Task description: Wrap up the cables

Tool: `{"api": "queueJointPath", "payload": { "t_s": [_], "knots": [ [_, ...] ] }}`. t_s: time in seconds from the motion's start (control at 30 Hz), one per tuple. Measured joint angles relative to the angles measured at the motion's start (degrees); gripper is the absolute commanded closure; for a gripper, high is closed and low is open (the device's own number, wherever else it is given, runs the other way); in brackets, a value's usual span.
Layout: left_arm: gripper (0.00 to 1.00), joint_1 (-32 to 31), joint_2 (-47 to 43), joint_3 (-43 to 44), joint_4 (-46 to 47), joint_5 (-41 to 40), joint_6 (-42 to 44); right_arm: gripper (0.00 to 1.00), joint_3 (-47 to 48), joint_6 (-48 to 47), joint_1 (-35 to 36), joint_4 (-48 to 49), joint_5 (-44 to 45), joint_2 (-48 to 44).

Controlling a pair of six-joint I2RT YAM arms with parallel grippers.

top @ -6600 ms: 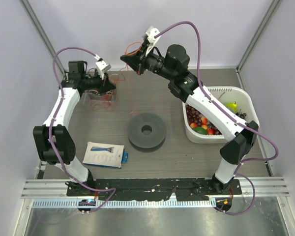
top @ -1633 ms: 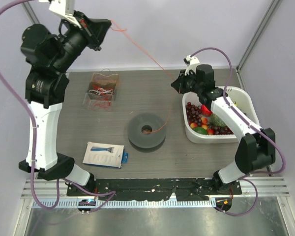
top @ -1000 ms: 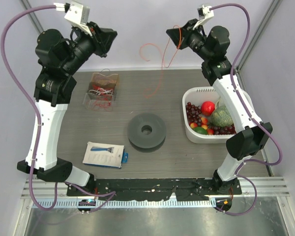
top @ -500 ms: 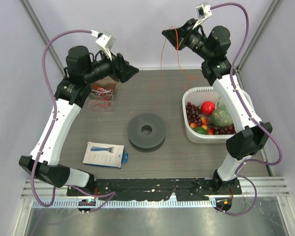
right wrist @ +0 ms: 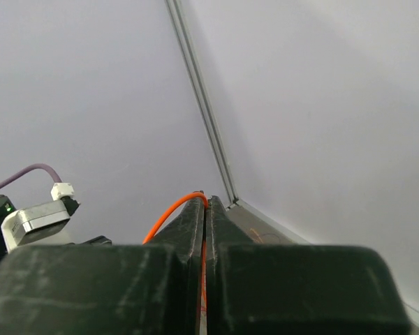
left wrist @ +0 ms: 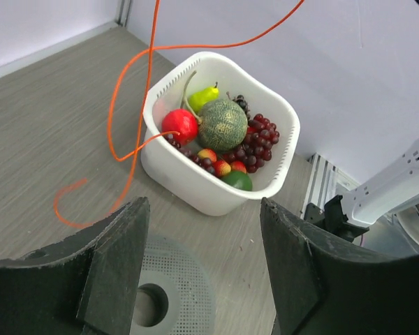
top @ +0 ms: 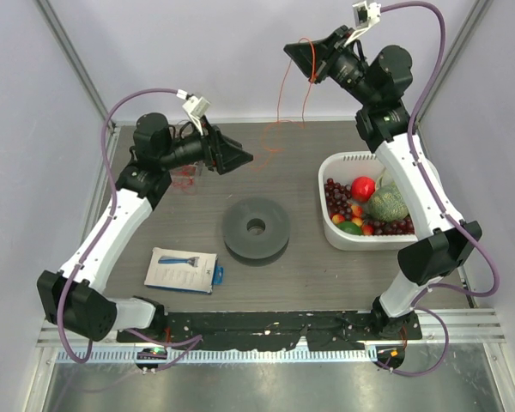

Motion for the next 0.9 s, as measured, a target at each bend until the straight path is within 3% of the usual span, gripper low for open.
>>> {"api": "queueJointPath", "payload": {
  "t_s": [0.37, 0.43, 0.5, 0.6, 0.9],
  "knots": [
    [0.34, 0.76, -0.68, -2.86, 2.32, 0.2, 2.58, 0.99, 0.52, 2.29, 1.64, 1.9, -1.36, -0.31],
    [0.32, 0.81, -0.35, -4.48, 2.34, 0.09, 2.16, 0.99, 0.9, 2.62, 1.64, 2.14, -1.42, -0.31],
    [0.21, 0.94, 0.61, -5.11, 2.32, -0.46, 0.66, 0.99, 1.14, 2.99, 1.62, 2.47, -1.75, -0.31],
    [0.2, 1.4, 2.32, -6.23, 3.67, -1.38, -2.84, 0.99, 1.18, 4.02, 1.62, 2.93, -2.47, -0.33],
    [0.3, 5.01, 6.38, -9.62, 5.33, -5.49, -10.27, 0.99, 2.32, 7.15, 1.64, 4.79, -5.05, -0.46]
  ]
}}
